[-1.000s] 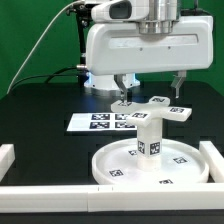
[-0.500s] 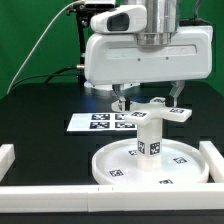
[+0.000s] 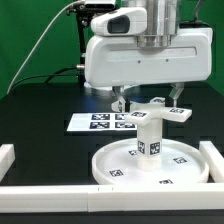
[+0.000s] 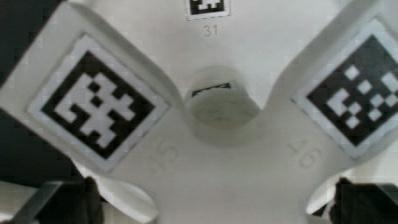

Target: Assemble round table

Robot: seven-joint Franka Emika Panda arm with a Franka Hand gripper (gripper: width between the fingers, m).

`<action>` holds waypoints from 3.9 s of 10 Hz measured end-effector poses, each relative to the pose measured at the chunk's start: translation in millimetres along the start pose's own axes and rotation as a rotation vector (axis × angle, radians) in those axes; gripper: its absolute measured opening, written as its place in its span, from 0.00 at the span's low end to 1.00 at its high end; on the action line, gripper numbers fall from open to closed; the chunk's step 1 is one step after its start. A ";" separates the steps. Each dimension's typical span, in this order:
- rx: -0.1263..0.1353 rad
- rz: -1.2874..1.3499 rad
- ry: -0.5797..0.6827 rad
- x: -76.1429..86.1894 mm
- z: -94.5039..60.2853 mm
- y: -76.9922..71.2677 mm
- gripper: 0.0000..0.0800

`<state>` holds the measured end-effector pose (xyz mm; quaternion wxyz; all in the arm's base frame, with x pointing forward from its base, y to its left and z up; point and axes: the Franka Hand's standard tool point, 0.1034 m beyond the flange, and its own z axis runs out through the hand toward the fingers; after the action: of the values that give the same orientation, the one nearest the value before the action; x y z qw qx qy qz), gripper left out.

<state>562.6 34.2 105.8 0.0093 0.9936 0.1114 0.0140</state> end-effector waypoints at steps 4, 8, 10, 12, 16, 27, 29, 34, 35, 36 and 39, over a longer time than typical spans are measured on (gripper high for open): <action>-0.008 0.008 0.012 0.3 4.0 -0.9 0.55; -0.009 0.278 0.027 1.4 4.7 -2.9 0.55; -0.006 0.601 0.037 1.7 4.4 -5.9 0.55; 0.026 0.922 0.035 1.6 4.7 -6.3 0.55; 0.069 1.387 0.017 0.7 5.4 -5.2 0.55; 0.100 0.957 0.027 3.4 -21.5 -11.7 0.81; 0.074 0.653 0.034 5.0 -22.4 -18.2 0.81; 0.018 0.093 0.043 5.1 -22.4 -14.5 0.81; 0.014 -0.024 0.043 5.0 -22.4 -14.2 0.81; 0.003 -0.177 0.040 4.4 -21.3 -13.7 0.81; -0.002 -0.275 0.039 4.1 -21.1 -11.4 0.81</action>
Offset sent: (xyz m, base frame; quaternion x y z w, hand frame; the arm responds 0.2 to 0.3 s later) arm 0.0000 0.0000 0.0000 0.0000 0.0000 0.0650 0.9979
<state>563.4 46.6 126.8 0.0099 0.9686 0.2465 0.0320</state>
